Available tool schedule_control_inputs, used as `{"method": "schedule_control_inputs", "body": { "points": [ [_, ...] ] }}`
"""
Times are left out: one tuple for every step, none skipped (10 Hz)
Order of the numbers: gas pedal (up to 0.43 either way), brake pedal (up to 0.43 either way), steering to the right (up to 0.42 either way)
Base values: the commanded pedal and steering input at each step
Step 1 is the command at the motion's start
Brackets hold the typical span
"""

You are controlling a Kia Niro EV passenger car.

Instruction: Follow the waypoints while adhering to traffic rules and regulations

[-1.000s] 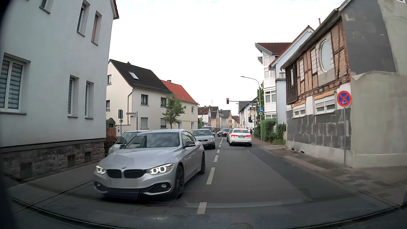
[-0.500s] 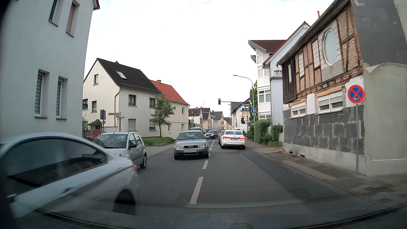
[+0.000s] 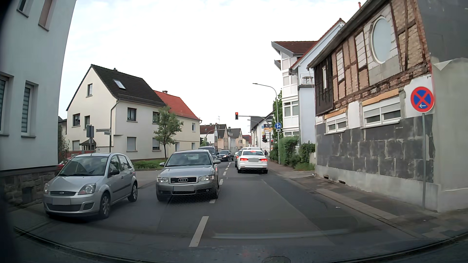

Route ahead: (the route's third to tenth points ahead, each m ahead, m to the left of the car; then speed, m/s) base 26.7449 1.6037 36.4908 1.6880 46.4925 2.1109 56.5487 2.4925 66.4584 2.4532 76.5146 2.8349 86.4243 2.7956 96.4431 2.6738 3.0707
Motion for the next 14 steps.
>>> {"method": "schedule_control_inputs", "body": {
  "points": [
    [0.079, 0.0, 0.25],
    [0.079, 0.0, 0.265],
    [0.079, 0.0, 0.267],
    [0.079, 0.0, 0.262],
    [0.079, 0.0, 0.241],
    [0.079, 0.0, 0.211],
    [0.079, 0.0, 0.17],
    [0.079, 0.0, 0.11],
    [0.067, 0.0, 0.062],
    [0.067, 0.0, 0.0],
    [0.067, 0.0, -0.051],
    [0.067, 0.0, -0.094],
    [0.067, 0.0, -0.116],
    [0.028, 0.0, -0.137]
  ]
}}
